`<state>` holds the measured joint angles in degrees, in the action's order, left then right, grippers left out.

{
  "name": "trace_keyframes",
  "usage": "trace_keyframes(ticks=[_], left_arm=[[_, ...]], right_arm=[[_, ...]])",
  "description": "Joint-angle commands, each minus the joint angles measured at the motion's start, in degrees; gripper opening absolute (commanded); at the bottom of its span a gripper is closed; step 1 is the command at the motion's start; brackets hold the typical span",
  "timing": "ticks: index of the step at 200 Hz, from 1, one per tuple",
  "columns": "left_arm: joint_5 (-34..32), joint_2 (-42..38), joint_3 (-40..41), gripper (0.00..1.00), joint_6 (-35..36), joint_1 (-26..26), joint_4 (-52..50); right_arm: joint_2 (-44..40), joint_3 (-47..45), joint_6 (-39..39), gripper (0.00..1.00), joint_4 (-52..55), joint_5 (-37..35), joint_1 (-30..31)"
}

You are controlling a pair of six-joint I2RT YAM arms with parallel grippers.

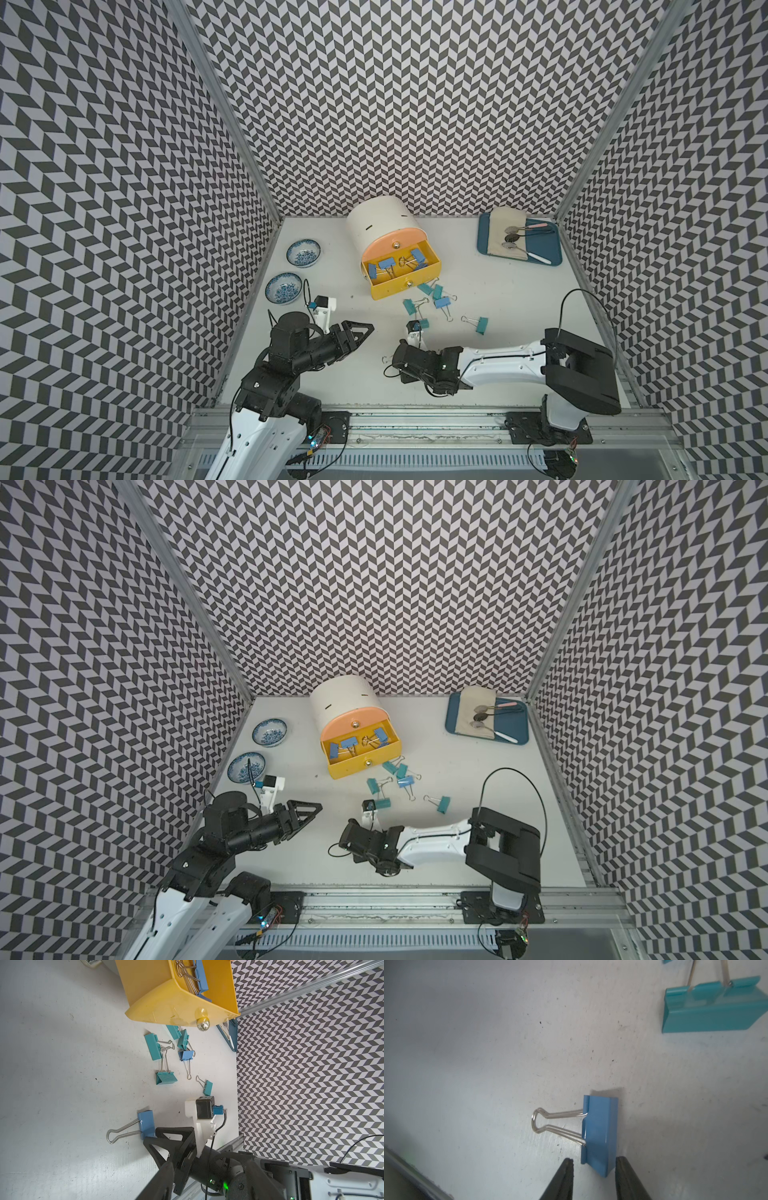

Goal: Put the binder clips in the drawer according to color
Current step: Move the binder clip to the center of the board, then pick up the binder clip at the center of the board.

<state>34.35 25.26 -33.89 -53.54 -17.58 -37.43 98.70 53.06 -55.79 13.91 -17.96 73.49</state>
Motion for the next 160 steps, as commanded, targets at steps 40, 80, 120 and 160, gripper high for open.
trace_keyframes(ticks=[40,80,120,160], left_arm=[[0.08,-1.40,-2.44,0.59,0.55,0.27,-0.60],[0.09,-2.01,-2.39,0.59,0.38,0.27,-0.89],[0.10,-2.07,-2.32,0.60,0.53,0.27,-1.07],[0.10,-2.08,-2.25,0.60,0.44,0.27,-1.06]], right_arm=[[2.25,6.53,-0.11,0.44,3.48,-4.41,0.17],[5.79,9.10,-0.01,0.48,6.57,-4.97,-0.02],[7.17,9.52,-0.08,0.48,7.29,-5.01,-0.14],[8.04,9.83,0.09,0.48,6.94,-4.63,-0.89]])
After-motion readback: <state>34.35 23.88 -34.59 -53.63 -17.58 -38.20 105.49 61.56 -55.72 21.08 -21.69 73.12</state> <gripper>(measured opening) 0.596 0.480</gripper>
